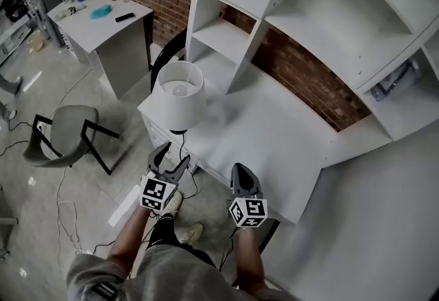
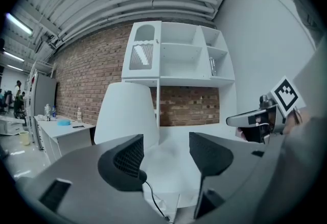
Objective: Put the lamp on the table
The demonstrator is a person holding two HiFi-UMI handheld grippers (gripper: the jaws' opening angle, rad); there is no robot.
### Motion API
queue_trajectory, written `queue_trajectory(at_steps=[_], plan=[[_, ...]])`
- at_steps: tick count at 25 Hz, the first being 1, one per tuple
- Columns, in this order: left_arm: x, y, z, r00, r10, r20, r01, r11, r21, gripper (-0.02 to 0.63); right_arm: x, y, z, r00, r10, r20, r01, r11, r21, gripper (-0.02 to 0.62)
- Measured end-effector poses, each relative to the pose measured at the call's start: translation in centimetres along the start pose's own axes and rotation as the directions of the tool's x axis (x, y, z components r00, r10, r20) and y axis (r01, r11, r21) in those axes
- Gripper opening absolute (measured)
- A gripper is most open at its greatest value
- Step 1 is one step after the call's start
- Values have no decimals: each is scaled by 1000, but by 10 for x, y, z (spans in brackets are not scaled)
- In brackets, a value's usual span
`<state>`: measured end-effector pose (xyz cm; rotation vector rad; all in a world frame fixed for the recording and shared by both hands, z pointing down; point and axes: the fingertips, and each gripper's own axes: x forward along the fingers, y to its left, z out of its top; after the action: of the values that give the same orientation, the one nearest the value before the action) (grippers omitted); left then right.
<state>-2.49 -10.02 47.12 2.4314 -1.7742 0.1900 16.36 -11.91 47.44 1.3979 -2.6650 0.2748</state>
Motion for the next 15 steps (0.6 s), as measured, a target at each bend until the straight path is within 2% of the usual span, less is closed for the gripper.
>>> queue_trajectory(at_steps=[4, 7, 15], plan=[[-14, -12, 26, 1000, -3, 14, 3, 1000, -21, 255, -20, -4, 13, 999, -15, 36, 14, 1000, 6, 23], [-22, -26, 41, 1000, -12, 26, 12, 1000, -8, 229, -35, -10, 20, 998, -27, 58, 26, 999, 20, 23], [-40, -56, 54, 1000, -17, 18, 17, 1000, 6, 170, -75, -16, 31, 994, -42, 100, 40, 999, 15, 23]])
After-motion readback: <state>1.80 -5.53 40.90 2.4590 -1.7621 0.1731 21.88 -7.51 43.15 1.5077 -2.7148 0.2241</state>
